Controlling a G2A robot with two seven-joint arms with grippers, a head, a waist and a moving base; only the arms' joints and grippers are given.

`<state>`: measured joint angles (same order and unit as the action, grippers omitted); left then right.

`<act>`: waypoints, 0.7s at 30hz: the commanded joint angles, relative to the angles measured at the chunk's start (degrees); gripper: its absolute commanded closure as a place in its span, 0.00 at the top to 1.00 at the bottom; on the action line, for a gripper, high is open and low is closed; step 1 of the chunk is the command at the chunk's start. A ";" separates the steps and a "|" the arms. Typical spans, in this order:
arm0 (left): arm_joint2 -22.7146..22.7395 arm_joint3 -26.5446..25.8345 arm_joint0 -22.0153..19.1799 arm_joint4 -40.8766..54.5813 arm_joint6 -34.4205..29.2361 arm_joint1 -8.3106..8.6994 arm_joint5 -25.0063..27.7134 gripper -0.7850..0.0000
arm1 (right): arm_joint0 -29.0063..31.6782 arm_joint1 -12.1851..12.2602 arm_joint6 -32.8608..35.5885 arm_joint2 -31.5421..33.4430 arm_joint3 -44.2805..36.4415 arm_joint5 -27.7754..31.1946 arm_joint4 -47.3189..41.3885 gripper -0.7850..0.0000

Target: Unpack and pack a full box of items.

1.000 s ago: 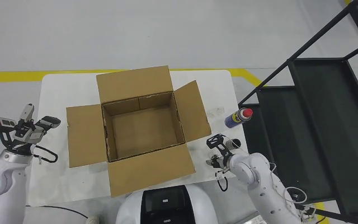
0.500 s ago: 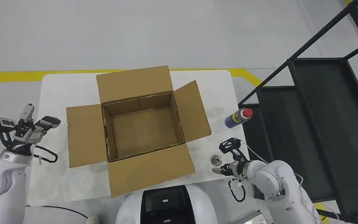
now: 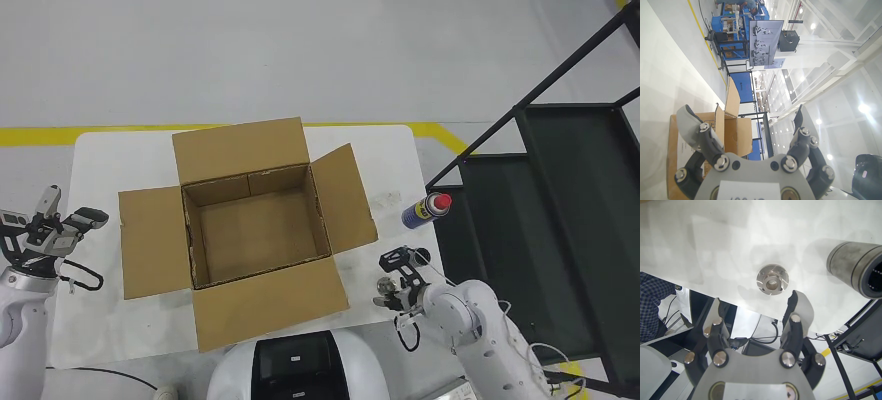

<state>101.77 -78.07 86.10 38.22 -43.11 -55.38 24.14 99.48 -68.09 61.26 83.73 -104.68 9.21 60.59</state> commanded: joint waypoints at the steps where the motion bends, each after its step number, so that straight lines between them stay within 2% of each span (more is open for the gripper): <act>1: 0.00 0.00 0.00 0.00 0.00 0.00 0.00 1.00 | -0.58 -0.02 -0.37 -0.67 0.84 -0.67 0.29 0.75; 3: 0.00 0.00 0.00 0.00 0.00 0.00 0.00 1.00 | -1.06 -0.03 -0.52 -1.33 1.52 -1.25 0.53 0.71; 8: 0.00 0.00 0.00 0.00 0.00 0.00 0.00 1.00 | -1.95 0.01 -0.57 -2.40 2.62 -2.49 1.16 0.73; 11: 0.00 0.00 0.00 0.00 0.00 0.00 0.00 1.00 | -2.52 0.09 -0.64 -2.60 3.19 -2.99 1.49 0.70; 15: 0.00 0.00 0.00 0.00 0.00 0.00 0.00 1.00 | -3.22 0.18 -0.70 -2.70 3.92 -3.65 1.50 0.63; 18: 0.00 0.00 0.00 0.00 0.00 0.00 0.00 1.00 | -3.86 0.21 -0.70 -2.80 4.84 -4.38 1.16 0.52; 21: 0.00 0.00 0.00 0.00 0.00 0.00 0.00 1.00 | -4.30 0.24 -0.80 -3.03 5.34 -5.09 1.34 0.49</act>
<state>101.77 -78.07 86.10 38.22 -43.11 -55.38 24.14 95.30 -67.86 60.47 80.78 -99.47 4.38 61.78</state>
